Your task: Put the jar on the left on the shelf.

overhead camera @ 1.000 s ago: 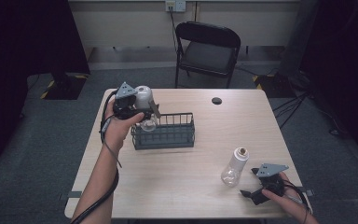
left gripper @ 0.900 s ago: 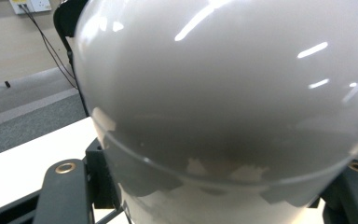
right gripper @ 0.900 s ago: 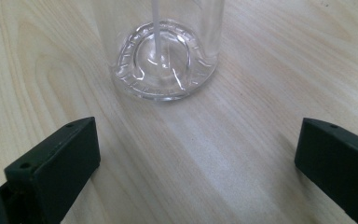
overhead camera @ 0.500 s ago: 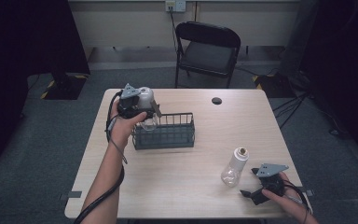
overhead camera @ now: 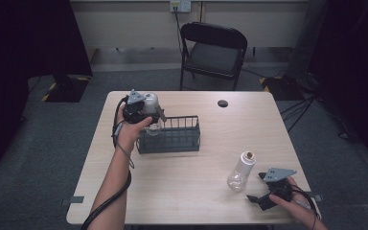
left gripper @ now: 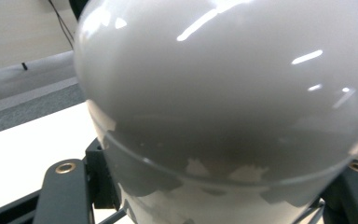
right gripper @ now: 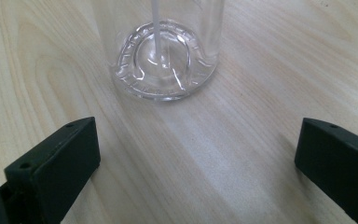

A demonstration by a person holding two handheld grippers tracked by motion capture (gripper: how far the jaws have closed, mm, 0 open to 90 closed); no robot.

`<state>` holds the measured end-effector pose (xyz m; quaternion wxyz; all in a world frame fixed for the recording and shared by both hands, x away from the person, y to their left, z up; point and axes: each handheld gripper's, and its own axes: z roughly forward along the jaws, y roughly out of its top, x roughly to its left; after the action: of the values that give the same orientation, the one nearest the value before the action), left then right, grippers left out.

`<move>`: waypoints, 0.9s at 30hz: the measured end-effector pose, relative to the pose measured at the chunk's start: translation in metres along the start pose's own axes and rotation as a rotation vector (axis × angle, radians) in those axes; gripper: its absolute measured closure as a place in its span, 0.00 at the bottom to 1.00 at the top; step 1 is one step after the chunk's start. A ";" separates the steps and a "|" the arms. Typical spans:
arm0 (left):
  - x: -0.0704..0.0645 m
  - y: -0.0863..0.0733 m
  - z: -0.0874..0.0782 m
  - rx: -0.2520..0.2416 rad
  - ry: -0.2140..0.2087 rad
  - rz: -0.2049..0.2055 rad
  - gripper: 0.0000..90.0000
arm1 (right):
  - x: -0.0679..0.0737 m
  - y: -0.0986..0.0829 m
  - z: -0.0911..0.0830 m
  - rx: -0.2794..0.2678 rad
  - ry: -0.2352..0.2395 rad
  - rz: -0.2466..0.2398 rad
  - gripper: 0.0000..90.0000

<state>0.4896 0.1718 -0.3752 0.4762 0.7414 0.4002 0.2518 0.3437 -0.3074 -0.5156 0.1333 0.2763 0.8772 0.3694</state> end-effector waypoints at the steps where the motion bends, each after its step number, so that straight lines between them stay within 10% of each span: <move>1: 0.000 0.000 0.000 0.000 0.000 0.000 0.34 | 0.000 0.000 0.000 0.000 0.000 0.000 0.00; 27: 0.002 -0.023 0.011 0.035 0.018 0.006 0.34 | 0.000 0.000 0.000 0.000 0.000 0.000 0.00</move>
<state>0.4906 0.1728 -0.4008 0.4589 0.7483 0.4067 0.2530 0.3437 -0.3074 -0.5156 0.1333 0.2764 0.8772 0.3693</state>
